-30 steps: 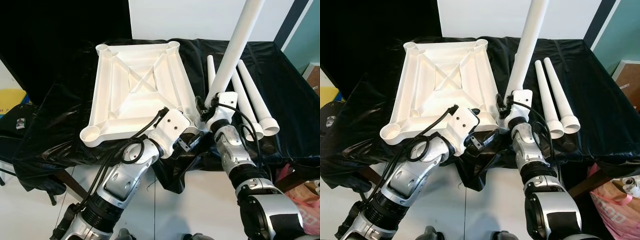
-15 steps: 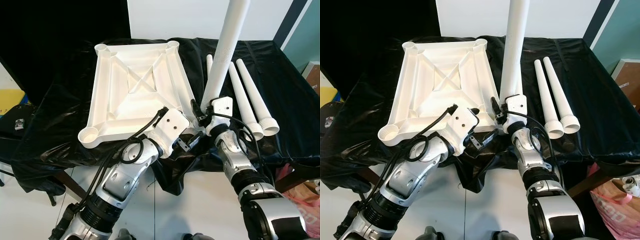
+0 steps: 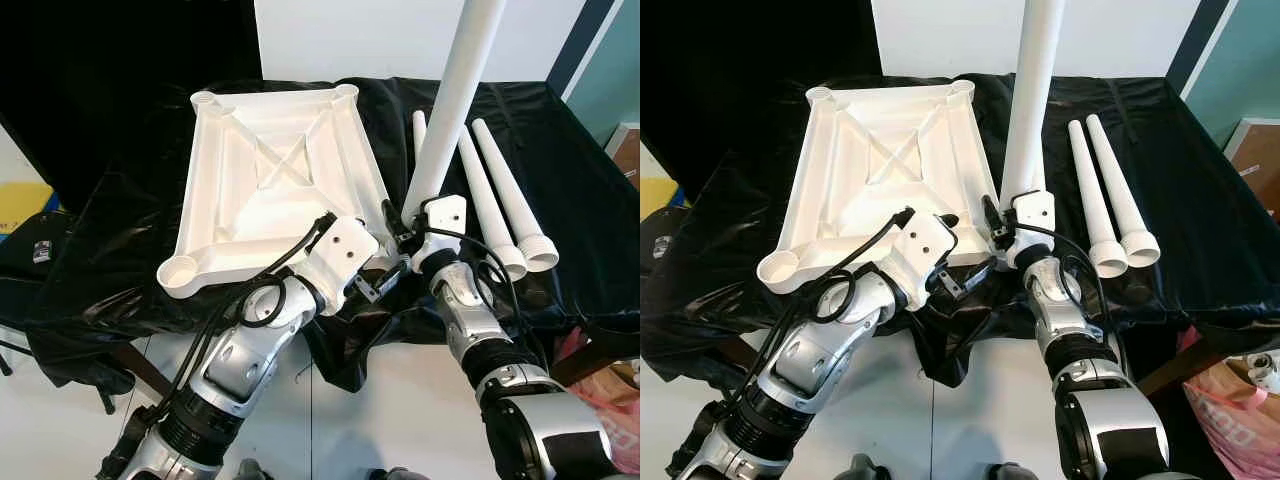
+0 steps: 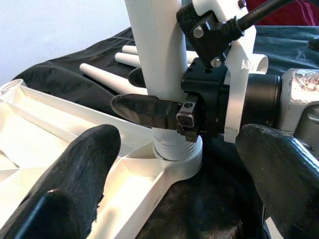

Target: Building children table

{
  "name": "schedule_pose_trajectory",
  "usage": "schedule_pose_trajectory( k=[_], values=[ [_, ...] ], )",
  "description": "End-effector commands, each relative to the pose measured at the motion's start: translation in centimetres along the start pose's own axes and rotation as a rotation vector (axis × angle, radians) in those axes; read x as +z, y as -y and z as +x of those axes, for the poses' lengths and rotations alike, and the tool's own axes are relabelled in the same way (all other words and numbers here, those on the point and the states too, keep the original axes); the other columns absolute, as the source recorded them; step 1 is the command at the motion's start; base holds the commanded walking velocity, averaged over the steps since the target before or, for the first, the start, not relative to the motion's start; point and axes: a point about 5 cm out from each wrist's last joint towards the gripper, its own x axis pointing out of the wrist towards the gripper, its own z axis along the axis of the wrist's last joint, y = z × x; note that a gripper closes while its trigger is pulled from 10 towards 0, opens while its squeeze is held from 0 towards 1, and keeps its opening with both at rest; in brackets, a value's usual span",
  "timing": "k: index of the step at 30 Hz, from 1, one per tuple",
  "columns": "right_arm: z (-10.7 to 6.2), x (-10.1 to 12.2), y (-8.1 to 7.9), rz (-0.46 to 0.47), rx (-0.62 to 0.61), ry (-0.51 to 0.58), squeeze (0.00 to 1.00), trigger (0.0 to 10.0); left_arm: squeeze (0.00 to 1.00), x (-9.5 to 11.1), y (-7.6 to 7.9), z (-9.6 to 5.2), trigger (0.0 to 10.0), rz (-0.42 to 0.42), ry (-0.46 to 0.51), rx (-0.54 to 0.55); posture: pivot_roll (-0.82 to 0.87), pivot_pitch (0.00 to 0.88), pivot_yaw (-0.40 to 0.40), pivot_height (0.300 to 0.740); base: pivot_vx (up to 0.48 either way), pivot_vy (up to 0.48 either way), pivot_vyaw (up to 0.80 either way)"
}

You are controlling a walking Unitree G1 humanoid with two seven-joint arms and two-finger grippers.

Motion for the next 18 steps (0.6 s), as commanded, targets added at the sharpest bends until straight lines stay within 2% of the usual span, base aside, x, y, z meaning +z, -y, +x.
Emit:
schedule_pose_trajectory(
  k=[1, 8, 12, 18],
  values=[
    [-2.0, -3.3, -0.5, -0.002, 0.011, -0.16, 0.0, 10.0, 0.0, 0.2, 0.7, 0.1, 10.0, 0.002, 0.0, -0.085, 0.05, 0.105, 0.006, 0.74, 0.0, 0.0, 0.0],
    [-2.1, -3.2, -0.7, -0.103, 0.035, -0.142, 0.0, 10.0, 0.0, 0.3, 0.7, 0.0, 10.0, 0.002, 0.0, -0.086, 0.05, 0.107, 0.009, 0.74, 0.0, 0.0, 0.0],
    [-2.3, -3.6, -0.9, -0.086, 0.051, -0.165, 0.0, 10.0, 0.0, 0.3, 0.7, 0.0, 10.0, 0.002, 0.0, -0.088, 0.05, 0.108, 0.01, 0.74, 0.0, 0.0, 0.0],
    [-2.5, -4.4, -1.1, 0.005, 0.03, -0.22, 0.0, 10.0, 0.0, 0.4, 0.7, 0.1, 10.0, 0.002, 0.001, -0.088, 0.05, 0.108, 0.01, 0.74, 0.0, 0.0, 0.0]
  ],
)
